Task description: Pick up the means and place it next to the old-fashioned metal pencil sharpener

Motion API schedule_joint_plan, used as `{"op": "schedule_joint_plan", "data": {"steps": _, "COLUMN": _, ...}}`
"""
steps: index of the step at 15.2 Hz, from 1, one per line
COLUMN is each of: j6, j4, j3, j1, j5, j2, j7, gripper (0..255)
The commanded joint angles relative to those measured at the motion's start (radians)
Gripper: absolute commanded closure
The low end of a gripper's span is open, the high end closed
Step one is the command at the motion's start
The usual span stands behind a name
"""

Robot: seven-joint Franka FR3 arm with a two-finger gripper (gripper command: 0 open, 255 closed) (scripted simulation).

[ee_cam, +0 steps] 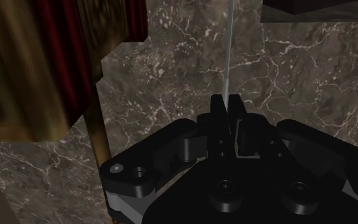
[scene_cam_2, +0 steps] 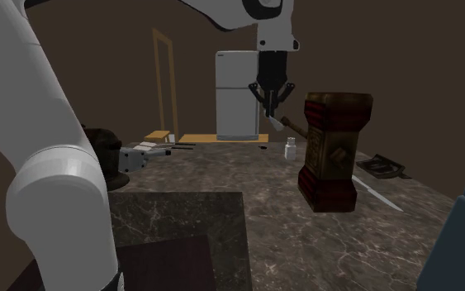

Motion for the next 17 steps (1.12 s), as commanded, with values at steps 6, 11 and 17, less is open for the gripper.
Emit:
{"op": "schedule_joint_plan", "data": {"steps": 6, "j6": -0.094, "j4": 0.102, "j3": -0.002, "j1": -0.001, "j5": -0.002, "j2": 0.009, "j7": 0.002, "gripper": 255}}
{"op": "schedule_joint_plan", "data": {"steps": 11, "j6": -0.159, "j4": 0.179, "j3": -0.003, "j1": -0.002, "j5": -0.003, "j2": 0.020, "j7": 0.004, "gripper": 255}}
{"op": "schedule_joint_plan", "data": {"steps": 17, "j6": -0.158, "j4": 0.044, "j3": 0.069, "j1": 0.045, "j5": 0.024, "j2": -0.120, "j7": 0.116, "gripper": 255}}
